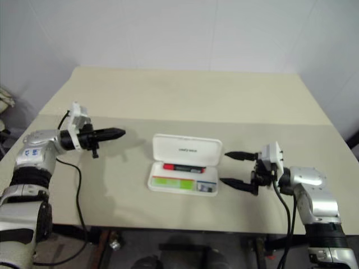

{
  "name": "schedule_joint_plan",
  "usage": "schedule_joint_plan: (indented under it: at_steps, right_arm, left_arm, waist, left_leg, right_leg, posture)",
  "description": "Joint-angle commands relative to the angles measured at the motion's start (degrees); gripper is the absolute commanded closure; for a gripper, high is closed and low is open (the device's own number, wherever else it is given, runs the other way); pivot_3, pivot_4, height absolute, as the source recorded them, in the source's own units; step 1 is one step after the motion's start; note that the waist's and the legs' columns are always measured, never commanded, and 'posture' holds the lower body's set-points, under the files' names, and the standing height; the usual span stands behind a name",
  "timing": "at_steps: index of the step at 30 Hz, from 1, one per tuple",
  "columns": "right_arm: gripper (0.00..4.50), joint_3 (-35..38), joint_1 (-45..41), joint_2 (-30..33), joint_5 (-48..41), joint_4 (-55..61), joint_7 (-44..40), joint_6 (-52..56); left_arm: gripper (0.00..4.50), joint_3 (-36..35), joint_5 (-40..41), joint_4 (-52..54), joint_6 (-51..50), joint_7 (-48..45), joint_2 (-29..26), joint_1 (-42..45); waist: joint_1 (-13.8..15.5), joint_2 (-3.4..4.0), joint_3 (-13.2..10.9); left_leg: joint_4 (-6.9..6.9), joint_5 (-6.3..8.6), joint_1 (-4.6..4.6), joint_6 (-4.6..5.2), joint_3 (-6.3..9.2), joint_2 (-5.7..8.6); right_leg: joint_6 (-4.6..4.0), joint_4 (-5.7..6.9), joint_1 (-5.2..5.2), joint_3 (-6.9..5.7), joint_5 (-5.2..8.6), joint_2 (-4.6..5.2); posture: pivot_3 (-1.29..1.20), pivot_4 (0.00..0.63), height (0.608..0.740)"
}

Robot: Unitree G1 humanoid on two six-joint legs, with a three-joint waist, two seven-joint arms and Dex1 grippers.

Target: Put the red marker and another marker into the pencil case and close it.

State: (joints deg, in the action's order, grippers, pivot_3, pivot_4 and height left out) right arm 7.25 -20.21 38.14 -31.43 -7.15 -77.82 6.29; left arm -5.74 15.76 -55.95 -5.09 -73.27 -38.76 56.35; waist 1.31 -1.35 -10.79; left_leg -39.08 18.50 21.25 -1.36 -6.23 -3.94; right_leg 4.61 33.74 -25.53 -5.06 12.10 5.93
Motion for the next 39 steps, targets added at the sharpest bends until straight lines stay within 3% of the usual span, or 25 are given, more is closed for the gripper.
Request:
schedule_joint_plan:
  at_steps: [1, 11, 21, 39]
  right_arm:
    - [0.00, 1.60, 0.17, 0.53, -0.48, 1.62, 0.64, -0.49]
    - [0.00, 2.35, 2.98, 0.70, -0.83, 5.13, 3.41, 0.15]
    - [0.00, 4.37, 7.47, 2.22, -1.61, 8.17, 4.24, 0.44]
    - [0.00, 4.77, -7.78, 6.41, -2.61, -8.79, -9.95, -0.52]
  left_arm:
    - [4.46, 0.07, -3.06, -9.46, 2.50, 3.52, 1.83, 5.62]
    - [4.46, -1.19, -6.56, -19.43, 1.48, 3.80, 9.62, 12.61]
    - [4.46, 0.29, -8.30, -18.31, 0.03, -16.38, 11.31, 13.48]
    - [4.46, 28.45, 1.44, -3.79, 3.90, -19.23, 8.35, 6.41]
  waist:
    - [0.02, 0.00, 0.00]
    - [-0.29, -0.02, -0.01]
    - [-0.80, -0.03, -0.01]
    - [-1.36, -0.04, -0.02]
  left_leg:
    - [0.00, 0.00, 0.00, 0.00, 0.00, 0.01]
    - [0.00, 0.01, 0.05, -0.08, -0.11, 0.00]
    - [0.00, 0.01, 0.04, -0.07, -0.13, 0.00]
    - [-0.01, 0.03, 0.01, -0.05, -0.13, 0.00]
  right_leg:
    - [0.01, 0.00, 0.00, 0.00, 0.00, 0.00]
    - [0.07, -0.13, -0.02, 0.00, -0.03, 0.00]
    - [0.07, -0.13, -0.03, 0.02, -0.03, 0.00]
    - [0.08, -0.09, -0.04, 0.12, -0.03, 0.01]
  posture:
    - [0.00, 0.150, 0.740]
    - [0.00, 0.150, 0.740]
    - [0.00, 0.150, 0.740]
    - [0.00, 0.150, 0.740]
